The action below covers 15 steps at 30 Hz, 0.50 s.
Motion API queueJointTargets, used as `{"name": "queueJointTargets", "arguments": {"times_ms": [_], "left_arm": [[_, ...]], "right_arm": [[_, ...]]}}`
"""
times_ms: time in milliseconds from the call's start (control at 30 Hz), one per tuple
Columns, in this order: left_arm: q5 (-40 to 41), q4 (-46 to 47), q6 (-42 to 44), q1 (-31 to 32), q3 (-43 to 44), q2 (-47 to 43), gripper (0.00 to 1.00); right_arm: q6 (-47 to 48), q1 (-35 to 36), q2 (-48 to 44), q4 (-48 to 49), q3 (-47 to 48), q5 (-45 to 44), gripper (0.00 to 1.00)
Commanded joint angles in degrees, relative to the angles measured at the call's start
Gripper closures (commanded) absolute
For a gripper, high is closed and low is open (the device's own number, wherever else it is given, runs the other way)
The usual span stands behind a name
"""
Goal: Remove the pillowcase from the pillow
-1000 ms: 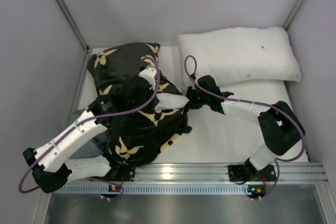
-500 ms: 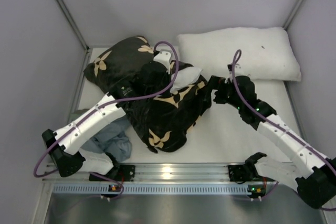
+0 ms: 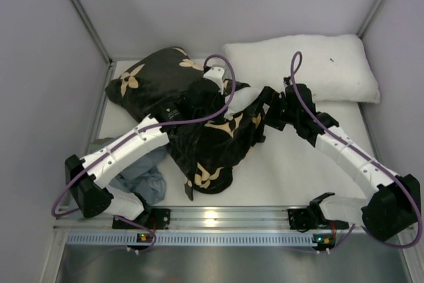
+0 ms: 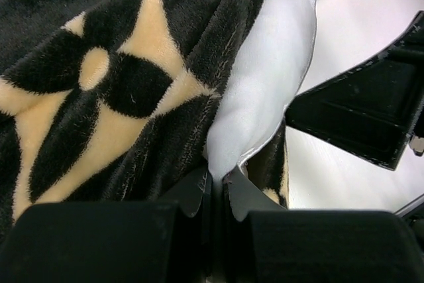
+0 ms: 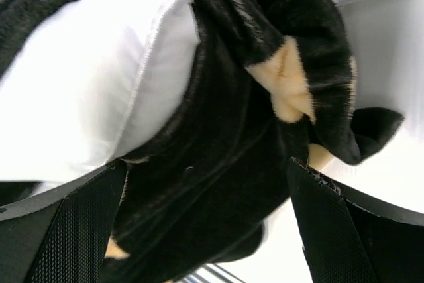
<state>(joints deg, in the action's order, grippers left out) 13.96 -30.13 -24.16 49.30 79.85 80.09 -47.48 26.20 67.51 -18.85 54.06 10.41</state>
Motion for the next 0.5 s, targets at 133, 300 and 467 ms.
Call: {"name": "queueJointTargets", "arguments": {"times_ms": [133,300,467], "left_arm": [[-4.5,11.5,-2.0,0.2,2.8,0.9,1.0],[-4.5,12.4,-2.2,0.2,2.8,1.5,1.0],[-5.4,12.6,-2.3,0.1,4.1,3.3,1.0]], "right_arm": [[-3.2,1.5,3.1,3.5,6.0,3.4,0.01],[-3.4,2.0,1.0,3.5,5.1,0.6,0.01],[-3.9,4.6,2.2,4.1,4.8,1.9,0.01]]}}
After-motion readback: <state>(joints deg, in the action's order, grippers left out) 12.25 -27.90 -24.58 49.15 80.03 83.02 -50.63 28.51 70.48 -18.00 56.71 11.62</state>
